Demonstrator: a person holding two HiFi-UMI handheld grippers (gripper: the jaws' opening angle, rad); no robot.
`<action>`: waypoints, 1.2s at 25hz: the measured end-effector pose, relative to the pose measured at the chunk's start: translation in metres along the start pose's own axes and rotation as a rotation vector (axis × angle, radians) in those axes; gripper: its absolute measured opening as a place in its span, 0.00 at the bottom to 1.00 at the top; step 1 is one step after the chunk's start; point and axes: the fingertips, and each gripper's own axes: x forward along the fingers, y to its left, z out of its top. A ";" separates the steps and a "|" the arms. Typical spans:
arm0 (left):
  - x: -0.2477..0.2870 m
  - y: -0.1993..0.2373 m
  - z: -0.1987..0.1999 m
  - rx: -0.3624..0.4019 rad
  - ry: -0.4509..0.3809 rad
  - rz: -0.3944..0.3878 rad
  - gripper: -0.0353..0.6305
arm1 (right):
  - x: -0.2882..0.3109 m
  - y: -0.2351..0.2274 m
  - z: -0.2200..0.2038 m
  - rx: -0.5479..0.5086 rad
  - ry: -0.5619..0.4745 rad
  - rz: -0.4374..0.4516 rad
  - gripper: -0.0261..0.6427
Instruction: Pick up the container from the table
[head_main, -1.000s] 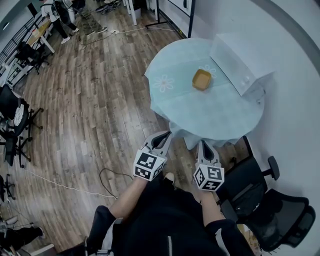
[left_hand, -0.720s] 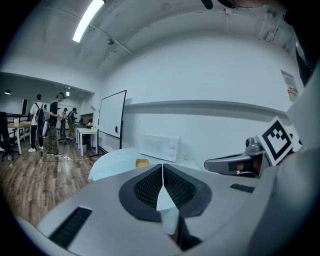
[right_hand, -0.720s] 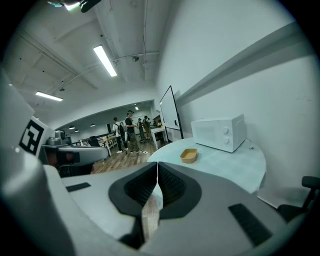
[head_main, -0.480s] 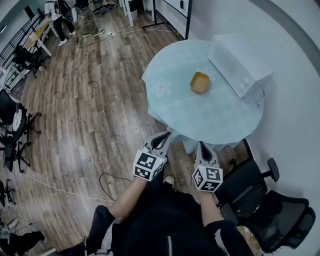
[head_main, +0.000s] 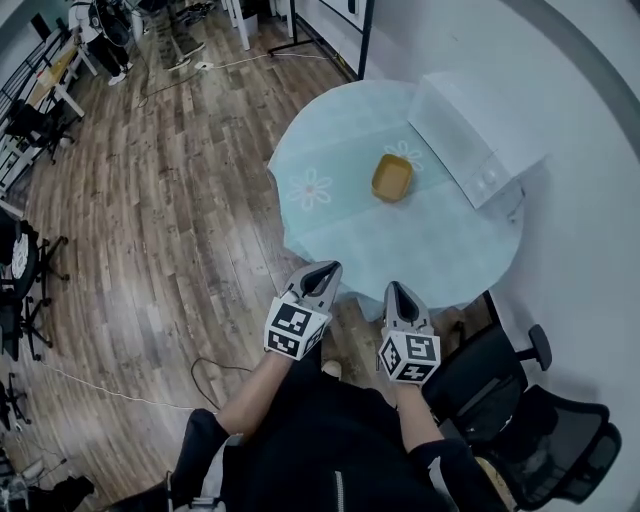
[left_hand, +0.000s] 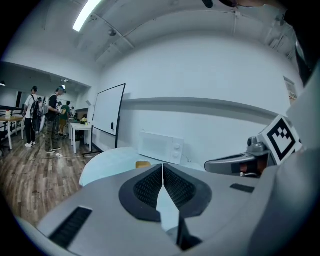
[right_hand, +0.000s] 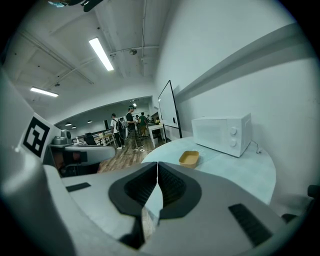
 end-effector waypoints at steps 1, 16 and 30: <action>0.008 0.005 0.002 -0.002 0.001 -0.004 0.08 | 0.008 -0.002 0.003 -0.003 0.002 -0.001 0.08; 0.101 0.091 0.032 -0.019 0.046 -0.080 0.08 | 0.124 -0.020 0.054 0.010 0.031 -0.062 0.08; 0.156 0.159 0.055 0.002 0.059 -0.147 0.08 | 0.208 -0.021 0.083 0.037 0.023 -0.117 0.08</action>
